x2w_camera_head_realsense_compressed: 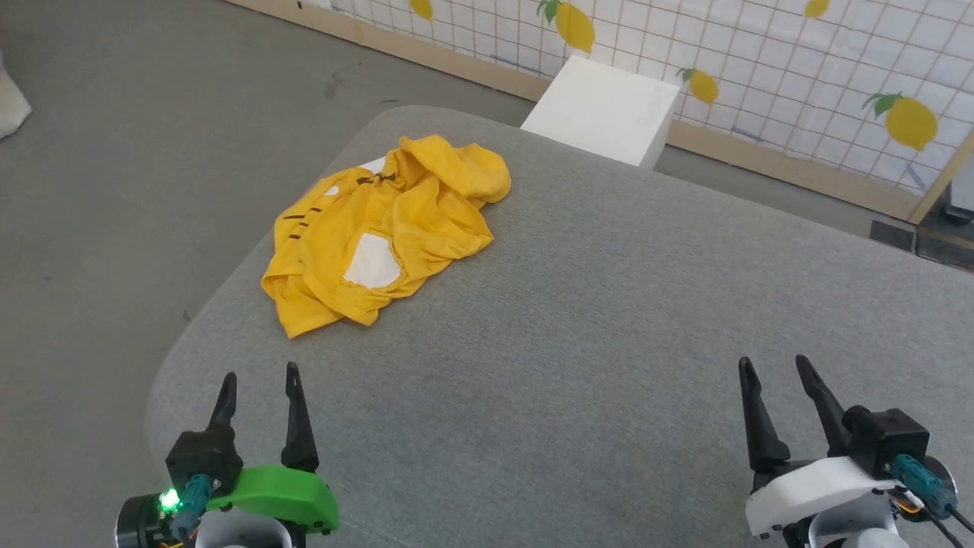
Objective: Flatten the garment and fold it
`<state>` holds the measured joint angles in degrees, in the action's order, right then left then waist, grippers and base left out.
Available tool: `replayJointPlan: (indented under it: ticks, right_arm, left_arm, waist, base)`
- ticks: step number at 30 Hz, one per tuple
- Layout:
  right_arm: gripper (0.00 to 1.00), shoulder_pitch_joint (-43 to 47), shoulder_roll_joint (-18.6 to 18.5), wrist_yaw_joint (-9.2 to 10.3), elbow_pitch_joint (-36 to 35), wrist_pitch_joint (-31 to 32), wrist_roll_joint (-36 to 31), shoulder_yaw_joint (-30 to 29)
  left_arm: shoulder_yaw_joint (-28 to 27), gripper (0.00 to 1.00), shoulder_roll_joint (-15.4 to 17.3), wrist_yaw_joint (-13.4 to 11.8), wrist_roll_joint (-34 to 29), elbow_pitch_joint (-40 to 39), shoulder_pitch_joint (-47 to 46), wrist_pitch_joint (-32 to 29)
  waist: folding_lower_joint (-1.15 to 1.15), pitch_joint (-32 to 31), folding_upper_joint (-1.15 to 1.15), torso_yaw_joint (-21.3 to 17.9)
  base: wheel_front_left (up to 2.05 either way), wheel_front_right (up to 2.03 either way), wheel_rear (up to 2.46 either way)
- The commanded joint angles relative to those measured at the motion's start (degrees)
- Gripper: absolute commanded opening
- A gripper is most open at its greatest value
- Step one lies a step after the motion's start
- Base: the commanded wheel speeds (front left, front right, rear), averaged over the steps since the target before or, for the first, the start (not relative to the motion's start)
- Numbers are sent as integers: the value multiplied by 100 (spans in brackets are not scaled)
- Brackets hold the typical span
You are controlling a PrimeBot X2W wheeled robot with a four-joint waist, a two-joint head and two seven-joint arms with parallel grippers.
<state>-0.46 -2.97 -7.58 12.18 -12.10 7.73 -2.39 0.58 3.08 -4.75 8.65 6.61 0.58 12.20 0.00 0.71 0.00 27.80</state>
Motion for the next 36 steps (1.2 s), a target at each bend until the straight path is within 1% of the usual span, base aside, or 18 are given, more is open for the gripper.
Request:
replayJointPlan:
  ticks: [1, 12, 20, 30, 33, 36]
  right_arm:
    - [100, 66, 7, 7, 32, -66, 37, -14]
    - [100, 79, 9, 8, 102, -197, 111, 1]
    - [100, 74, 10, 9, 182, -290, 158, -24]
    - [100, 52, 10, 9, 178, -290, 136, -20]
    - [100, 30, 10, 9, 159, -289, 106, -18]
    - [100, -18, 10, 9, 98, -257, 39, -13]
  left_arm:
    - [1, 100, -17, -44, 43, 22, 72, 58]
    - [-8, 100, -19, -82, 66, 100, 75, 188]
    - [30, 100, -3, -131, -33, 207, 74, 280]
    - [40, 100, -4, -140, -40, 205, 60, 280]
    - [64, 100, -7, -73, 71, 238, -21, 280]
    - [61, 100, -10, 29, 302, 329, -305, 276]
  waist:
    - [0, -7, 0, 70]
    - [0, -32, 0, 348]
    - [0, -13, 0, 531]
    - [0, 34, 0, 481]
    - [0, 99, 0, 448]
    - [0, 215, 0, 390]
  base:
    - [0, 0, 0]
    - [0, 0, 0]
    - [0, 0, 0]
    - [0, 0, 0]
    - [0, 0, 0]
    - [0, 0, 0]
